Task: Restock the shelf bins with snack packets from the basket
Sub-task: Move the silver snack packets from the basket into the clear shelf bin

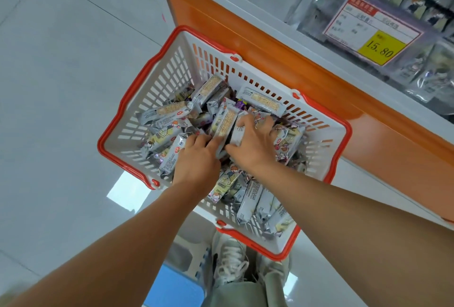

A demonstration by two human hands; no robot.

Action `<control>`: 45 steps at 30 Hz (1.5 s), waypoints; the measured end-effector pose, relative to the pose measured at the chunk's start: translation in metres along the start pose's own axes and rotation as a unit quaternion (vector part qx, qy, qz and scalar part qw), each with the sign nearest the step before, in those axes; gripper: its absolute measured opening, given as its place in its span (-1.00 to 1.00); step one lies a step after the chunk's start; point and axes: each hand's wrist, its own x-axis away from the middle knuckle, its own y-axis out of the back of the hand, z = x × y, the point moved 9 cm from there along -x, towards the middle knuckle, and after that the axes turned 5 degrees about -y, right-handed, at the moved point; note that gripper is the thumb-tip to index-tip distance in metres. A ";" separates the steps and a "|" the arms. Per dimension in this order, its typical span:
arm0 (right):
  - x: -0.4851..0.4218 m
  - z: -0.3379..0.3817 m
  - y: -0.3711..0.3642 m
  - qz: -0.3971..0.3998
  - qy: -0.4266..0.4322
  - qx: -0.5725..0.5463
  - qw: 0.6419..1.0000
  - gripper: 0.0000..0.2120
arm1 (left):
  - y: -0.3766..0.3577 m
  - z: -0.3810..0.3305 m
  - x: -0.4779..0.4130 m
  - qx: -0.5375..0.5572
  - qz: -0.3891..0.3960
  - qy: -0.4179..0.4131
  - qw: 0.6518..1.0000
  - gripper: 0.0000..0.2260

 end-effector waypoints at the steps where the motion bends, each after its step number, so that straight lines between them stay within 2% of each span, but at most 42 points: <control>1: -0.001 -0.002 0.000 0.008 0.008 -0.007 1.000 -0.52 | 0.006 -0.001 0.000 0.001 -0.028 0.002 1.000 -0.53; 4: -0.004 -0.012 0.003 0.017 0.039 -0.052 0.998 -0.62 | 0.020 -0.006 -0.002 0.037 -0.111 0.008 0.993 -0.66; 5: -0.005 -0.016 0.007 0.003 0.051 -0.066 0.996 -0.65 | 0.018 -0.008 -0.006 0.062 -0.105 0.010 0.992 -0.70; 7: -0.008 -0.024 0.014 -0.034 0.062 -0.092 0.993 -0.66 | 0.002 -0.015 -0.016 0.072 -0.046 0.019 0.996 -0.75; 9: -0.013 -0.030 0.017 -0.050 0.049 -0.105 0.992 -0.63 | -0.012 -0.018 -0.023 0.059 -0.004 0.045 0.997 -0.73; 15: -0.029 -0.037 0.006 0.016 -0.007 -0.081 0.997 -0.29 | -0.013 -0.016 -0.025 0.091 -0.037 0.118 0.988 -0.68; 19: -0.033 -0.036 0.007 0.016 -0.020 -0.101 0.995 -0.28 | -0.006 -0.014 -0.027 0.132 -0.034 0.151 0.979 -0.61; 23: -0.027 -0.033 0.006 0.029 0.018 -0.143 0.989 -0.29 | 0.000 -0.015 -0.039 0.077 -0.010 0.185 0.980 -0.49; 26: -0.024 -0.039 0.020 -0.015 0.028 -0.212 0.977 -0.33 | 0.013 -0.018 -0.047 0.018 -0.047 0.168 0.984 -0.54; 31: -0.024 -0.062 0.050 -0.110 0.034 -0.340 0.933 -0.35 | 0.020 -0.030 -0.058 -0.010 -0.085 0.077 0.993 -0.57; 35: -0.020 -0.071 0.053 -0.112 0.039 -0.352 0.928 -0.33 | 0.009 -0.043 -0.065 -0.039 -0.060 0.081 0.994 -0.48; 38: -0.019 -0.073 0.049 -0.082 0.042 -0.375 0.922 -0.35 | 0.003 -0.049 -0.071 -0.049 -0.039 0.101 0.993 -0.58; 40: -0.017 -0.073 0.048 -0.067 0.042 -0.388 0.918 -0.36 | 0.003 -0.045 -0.073 0.013 -0.057 0.117 0.991 -0.69; 42: -0.015 -0.075 0.049 -0.062 0.035 -0.401 0.913 -0.38 | 0.001 -0.036 -0.068 0.134 -0.063 0.139 0.979 -0.66; 43: -0.013 -0.077 0.050 -0.059 0.027 -0.411 0.909 -0.41 | -0.002 -0.031 -0.062 0.219 -0.054 0.157 0.961 -0.64; 45: -0.007 -0.078 0.053 -0.044 0.006 -0.428 0.903 -0.49 | -0.008 -0.029 -0.044 0.413 -0.014 0.193 0.890 -0.76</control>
